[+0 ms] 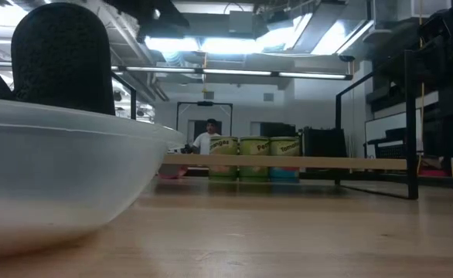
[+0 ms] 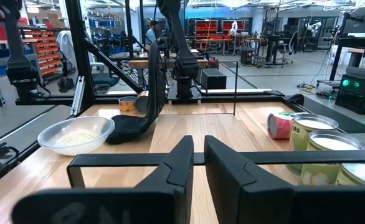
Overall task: Pick and place cans onto a shelf
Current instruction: Put the canned mixed fruit on the shelf
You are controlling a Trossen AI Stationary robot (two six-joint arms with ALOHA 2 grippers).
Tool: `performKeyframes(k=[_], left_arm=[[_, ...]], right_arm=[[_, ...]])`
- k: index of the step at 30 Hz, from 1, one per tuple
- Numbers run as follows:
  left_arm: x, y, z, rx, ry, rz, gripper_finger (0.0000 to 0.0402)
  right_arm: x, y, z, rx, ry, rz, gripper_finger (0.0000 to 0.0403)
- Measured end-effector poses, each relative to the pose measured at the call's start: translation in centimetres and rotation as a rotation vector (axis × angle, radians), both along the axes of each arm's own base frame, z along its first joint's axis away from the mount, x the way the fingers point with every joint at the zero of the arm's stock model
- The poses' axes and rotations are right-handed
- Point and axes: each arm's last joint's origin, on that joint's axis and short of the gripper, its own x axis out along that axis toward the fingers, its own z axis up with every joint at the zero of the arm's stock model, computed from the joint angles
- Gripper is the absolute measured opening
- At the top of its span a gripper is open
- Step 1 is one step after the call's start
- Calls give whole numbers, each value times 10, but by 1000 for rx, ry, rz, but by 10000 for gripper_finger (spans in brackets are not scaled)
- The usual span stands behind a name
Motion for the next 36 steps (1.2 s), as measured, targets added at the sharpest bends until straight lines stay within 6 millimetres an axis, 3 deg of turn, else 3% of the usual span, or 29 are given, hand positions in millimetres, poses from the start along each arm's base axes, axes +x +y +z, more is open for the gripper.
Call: performKeyframes(k=[7, 12, 17, 25, 36], left_arm=[[13, 73, -18, -175, 61, -47, 186], [19, 124, -50, -392, 54, -62, 185], [21, 160, -82, -515, 72, -34, 185], [17, 183, -114, -589, 122, 18, 185], [4, 175, -134, -519, 455, 83, 184]], right_arm=[[0, 0, 0, 0, 0, 1, 46], [0, 0, 0, 0, 0, 0, 46], [0, 0, 0, 1, 0, 0, 46], [0, 0, 0, 5, 1, 1, 46], [0, 0, 0, 5, 1, 1, 46]])
